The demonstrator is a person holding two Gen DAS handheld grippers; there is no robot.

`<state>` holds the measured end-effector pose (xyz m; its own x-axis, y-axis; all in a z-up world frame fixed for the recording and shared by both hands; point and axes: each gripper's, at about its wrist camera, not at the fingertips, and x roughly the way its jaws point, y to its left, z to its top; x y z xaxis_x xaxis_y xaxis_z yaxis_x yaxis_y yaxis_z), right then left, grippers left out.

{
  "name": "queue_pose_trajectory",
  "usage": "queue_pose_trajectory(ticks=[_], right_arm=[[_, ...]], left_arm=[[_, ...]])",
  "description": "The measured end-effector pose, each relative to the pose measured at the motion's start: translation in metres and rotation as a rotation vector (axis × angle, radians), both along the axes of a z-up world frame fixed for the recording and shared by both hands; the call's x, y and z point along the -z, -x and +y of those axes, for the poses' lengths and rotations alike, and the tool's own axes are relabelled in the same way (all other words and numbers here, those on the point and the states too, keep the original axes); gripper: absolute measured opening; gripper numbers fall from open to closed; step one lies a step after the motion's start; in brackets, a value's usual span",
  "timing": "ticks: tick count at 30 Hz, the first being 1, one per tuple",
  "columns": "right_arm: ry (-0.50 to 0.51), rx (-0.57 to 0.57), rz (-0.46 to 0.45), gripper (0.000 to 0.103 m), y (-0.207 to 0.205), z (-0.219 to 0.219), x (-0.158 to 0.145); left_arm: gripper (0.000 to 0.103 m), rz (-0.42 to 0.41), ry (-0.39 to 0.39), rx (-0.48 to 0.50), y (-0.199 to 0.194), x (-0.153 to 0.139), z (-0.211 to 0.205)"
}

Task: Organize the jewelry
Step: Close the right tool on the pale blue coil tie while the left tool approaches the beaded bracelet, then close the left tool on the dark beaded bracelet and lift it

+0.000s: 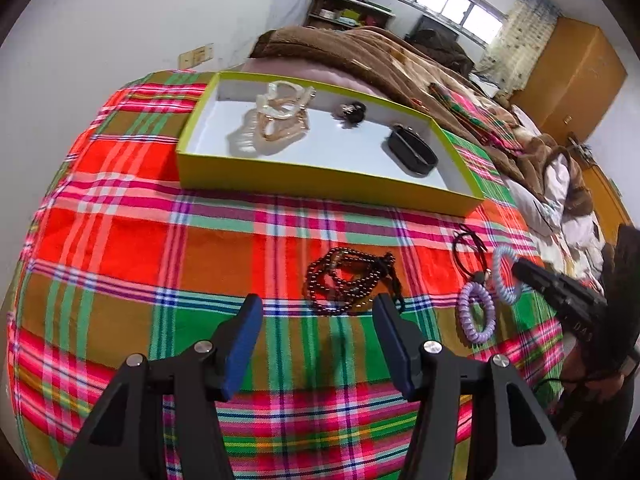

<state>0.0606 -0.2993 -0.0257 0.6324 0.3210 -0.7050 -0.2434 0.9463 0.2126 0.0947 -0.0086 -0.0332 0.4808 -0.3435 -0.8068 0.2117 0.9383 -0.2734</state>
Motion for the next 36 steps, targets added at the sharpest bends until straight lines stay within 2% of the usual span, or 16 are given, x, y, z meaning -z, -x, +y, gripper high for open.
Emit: queue_pose_trajectory(ticks=[7,10,17,23,27,32,36], right_arm=[[-0.046,0.036,-0.041,0.009,0.007,-0.011,-0.015],[-0.046,0.04,-0.051,0.009,0.011,-0.013,-0.018],[-0.053,0.046,-0.056,0.009,0.014,-0.014,-0.018],[-0.056,0.045,-0.052,0.009,0.012,-0.014,-0.016],[-0.062,0.04,-0.052,0.009,0.01,-0.012,-0.015],[-0.058,0.038,-0.051,0.01,0.009,-0.012,-0.014],[-0.061,0.035,-0.045,0.01,0.008,-0.011,-0.011]], left_arm=[[0.064,-0.023,-0.103,0.087,-0.006,0.003,-0.02],[0.064,-0.042,-0.179,0.112,-0.012,0.005,-0.03],[0.064,-0.051,-0.229,0.154,-0.021,0.007,-0.042],[0.064,-0.064,-0.281,0.13,-0.029,0.009,-0.04],[0.064,-0.053,-0.268,0.135,-0.034,0.007,-0.042],[0.064,-0.037,-0.095,0.147,-0.037,-0.003,-0.028],[0.064,-0.044,-0.139,0.096,-0.045,-0.002,-0.017]])
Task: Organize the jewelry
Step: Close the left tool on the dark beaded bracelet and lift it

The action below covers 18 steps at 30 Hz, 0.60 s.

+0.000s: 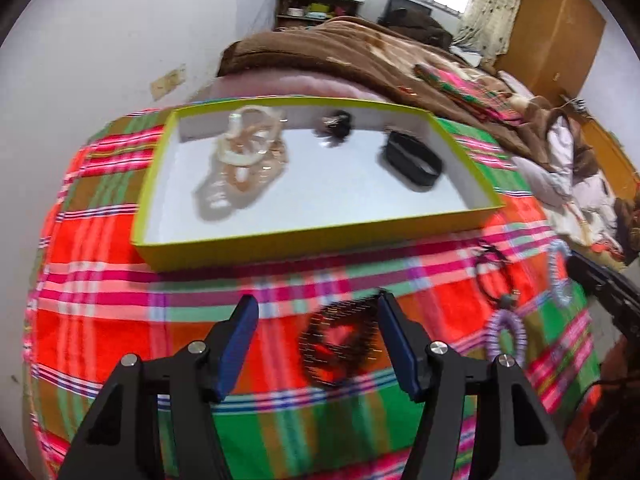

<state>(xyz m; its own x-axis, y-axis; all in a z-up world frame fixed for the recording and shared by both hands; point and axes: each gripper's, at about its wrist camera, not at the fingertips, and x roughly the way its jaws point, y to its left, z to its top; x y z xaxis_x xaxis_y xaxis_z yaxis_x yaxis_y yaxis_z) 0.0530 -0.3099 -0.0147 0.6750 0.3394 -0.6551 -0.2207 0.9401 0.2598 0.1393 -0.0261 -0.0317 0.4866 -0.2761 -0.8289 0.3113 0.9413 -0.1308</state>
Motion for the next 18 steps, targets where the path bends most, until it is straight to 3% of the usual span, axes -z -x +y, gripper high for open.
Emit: queue_pose_trajectory(ticks=[3,8,18], right_arm=[[-0.002,0.001,0.003,0.009,-0.002,0.0,0.001],[-0.006,0.0,0.004,0.01,-0.004,0.001,0.002],[-0.008,0.003,0.015,0.01,-0.007,0.003,0.005]], left_arm=[[0.064,0.008,-0.089,0.003,-0.003,0.007,-0.003],[0.064,0.001,-0.146,0.067,0.002,0.008,-0.015],[0.061,-0.049,-0.171,0.204,0.002,0.007,-0.05]])
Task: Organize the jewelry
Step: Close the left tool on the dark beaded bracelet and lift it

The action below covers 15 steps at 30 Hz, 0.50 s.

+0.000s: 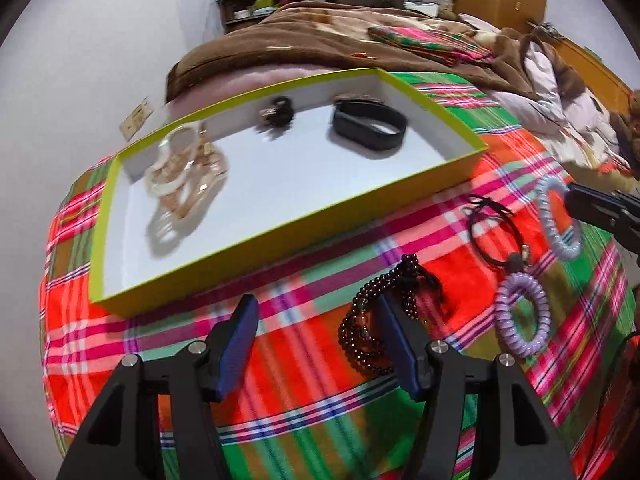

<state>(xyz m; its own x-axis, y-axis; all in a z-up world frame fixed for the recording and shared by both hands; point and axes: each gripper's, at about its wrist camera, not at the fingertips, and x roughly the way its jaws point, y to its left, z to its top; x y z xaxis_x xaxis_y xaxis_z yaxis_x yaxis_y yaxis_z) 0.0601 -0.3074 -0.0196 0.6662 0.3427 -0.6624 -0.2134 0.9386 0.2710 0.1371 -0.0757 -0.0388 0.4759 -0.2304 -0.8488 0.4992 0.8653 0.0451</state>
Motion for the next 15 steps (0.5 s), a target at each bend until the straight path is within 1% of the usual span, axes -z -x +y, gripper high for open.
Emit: queue_pose_trajectory(ticks=[3,4,5,6,7,12,15], right_arm=[[0.0,0.001,0.002,0.009,-0.001,0.001,0.001],[0.001,-0.001,0.003,0.009,-0.001,0.002,0.001],[0.003,-0.001,0.002,0.009,-0.001,0.003,0.001],[0.002,0.0,0.001,0.01,0.0,0.003,0.001],[0.001,0.001,0.002,0.009,0.0,0.003,0.001],[0.0,0.009,-0.002,0.009,0.002,0.002,-0.001],[0.002,0.007,-0.009,0.009,0.003,0.003,-0.003]], left_arm=[[0.045,0.016,0.017,0.029,0.0,-0.002,-0.006],[0.035,0.016,0.015,0.041,0.002,-0.002,-0.008],[0.029,0.018,0.019,0.06,0.004,-0.002,-0.012],[0.02,0.021,0.02,0.074,0.006,-0.003,-0.015],[0.016,0.024,0.017,0.085,0.007,-0.003,-0.017],[0.006,0.052,0.069,0.082,0.007,-0.004,-0.016],[0.006,0.053,0.096,0.048,0.009,-0.004,-0.013]])
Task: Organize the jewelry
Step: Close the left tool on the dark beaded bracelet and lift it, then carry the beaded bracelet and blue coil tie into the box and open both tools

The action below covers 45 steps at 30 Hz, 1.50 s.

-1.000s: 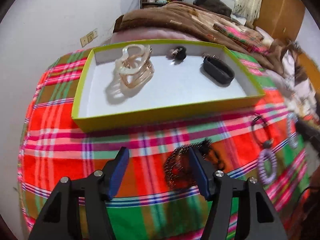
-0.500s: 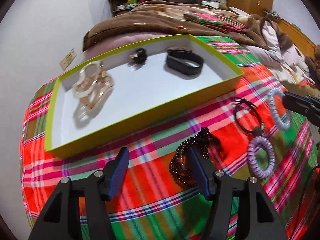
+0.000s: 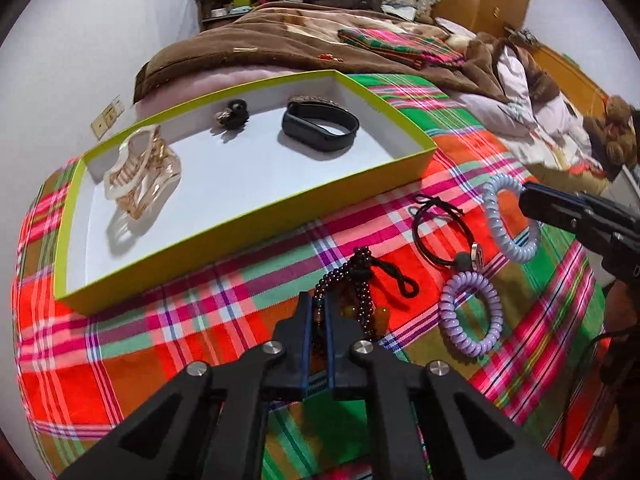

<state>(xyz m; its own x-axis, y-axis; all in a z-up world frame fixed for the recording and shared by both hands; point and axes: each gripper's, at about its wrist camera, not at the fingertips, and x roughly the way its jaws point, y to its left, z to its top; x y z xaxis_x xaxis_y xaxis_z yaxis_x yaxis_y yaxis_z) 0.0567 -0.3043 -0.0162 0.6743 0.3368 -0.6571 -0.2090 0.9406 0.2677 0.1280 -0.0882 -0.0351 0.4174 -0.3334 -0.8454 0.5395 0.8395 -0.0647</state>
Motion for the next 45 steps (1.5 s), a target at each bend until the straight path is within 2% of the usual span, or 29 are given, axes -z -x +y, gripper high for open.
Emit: queue_pose_trajectory(ticks=[4,15,32,45], right_arm=[[-0.002,0.001,-0.007,0.01,0.001,0.001,-0.002],[-0.01,-0.011,-0.036,0.009,0.001,0.01,-0.013],[-0.007,-0.018,-0.069,0.009,-0.005,0.02,-0.027],[0.01,-0.023,-0.092,0.009,-0.036,0.033,-0.039]], left_arm=[[0.006,-0.002,0.033,-0.034,0.002,-0.002,0.007],[0.006,-0.071,0.101,-0.08,0.007,-0.032,0.023],[0.006,-0.132,0.142,-0.125,0.005,-0.058,0.042],[0.006,-0.164,0.175,-0.137,-0.019,-0.079,0.045]])
